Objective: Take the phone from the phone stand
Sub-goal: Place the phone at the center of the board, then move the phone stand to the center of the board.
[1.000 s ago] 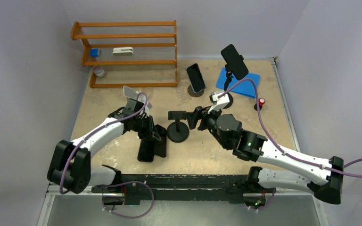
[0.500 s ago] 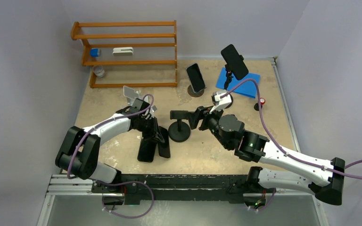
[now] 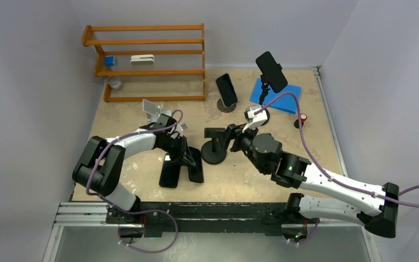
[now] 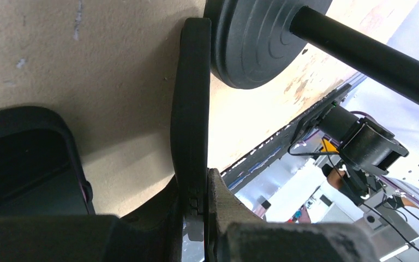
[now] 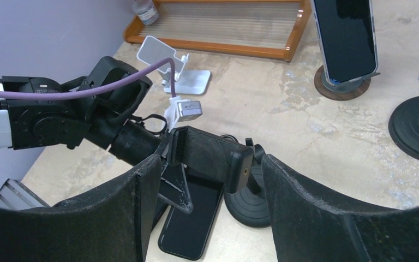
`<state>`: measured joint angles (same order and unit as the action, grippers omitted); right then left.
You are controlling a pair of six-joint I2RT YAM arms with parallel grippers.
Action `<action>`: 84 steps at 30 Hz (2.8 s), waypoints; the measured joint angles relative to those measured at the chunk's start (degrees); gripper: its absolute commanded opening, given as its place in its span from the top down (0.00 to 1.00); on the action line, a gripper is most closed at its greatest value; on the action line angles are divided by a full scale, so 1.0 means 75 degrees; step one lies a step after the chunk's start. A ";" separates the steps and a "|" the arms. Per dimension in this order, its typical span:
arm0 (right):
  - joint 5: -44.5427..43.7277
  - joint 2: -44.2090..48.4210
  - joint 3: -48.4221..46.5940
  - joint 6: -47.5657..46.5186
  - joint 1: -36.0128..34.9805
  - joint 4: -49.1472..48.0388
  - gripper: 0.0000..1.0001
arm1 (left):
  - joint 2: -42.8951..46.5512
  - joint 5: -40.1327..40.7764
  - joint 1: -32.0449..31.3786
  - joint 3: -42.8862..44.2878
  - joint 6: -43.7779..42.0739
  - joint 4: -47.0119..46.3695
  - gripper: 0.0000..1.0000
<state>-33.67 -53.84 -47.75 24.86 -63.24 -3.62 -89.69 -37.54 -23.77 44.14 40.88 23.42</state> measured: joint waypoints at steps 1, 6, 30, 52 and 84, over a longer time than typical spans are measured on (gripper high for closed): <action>0.0000 0.0000 0.0015 0.0000 0.0000 -0.0003 0.30 | -0.0067 -0.0061 0.0000 0.0017 -0.0003 -0.0023 0.96; 0.0000 -0.0003 0.0029 -0.0003 -0.0003 0.0000 0.29 | -0.0154 -0.0073 -0.0015 0.0052 -0.0041 -0.0032 0.76; 0.0020 0.0160 0.0169 0.0003 0.0000 0.0099 0.27 | 0.0172 0.1918 -0.0297 0.0408 -0.0609 0.0924 0.64; -0.0108 -0.0583 0.0044 0.0236 0.0026 0.0326 0.32 | 0.2856 0.3022 -0.0297 0.1128 -0.0825 0.1378 0.67; -0.0353 -0.1550 -0.0632 0.0603 0.0335 0.0673 0.69 | 0.6082 0.5234 -0.0289 -0.0207 -0.2256 -0.1399 0.76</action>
<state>-36.32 -65.47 -52.49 29.39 -60.73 1.43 -44.07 1.72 -25.93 42.59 23.97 12.93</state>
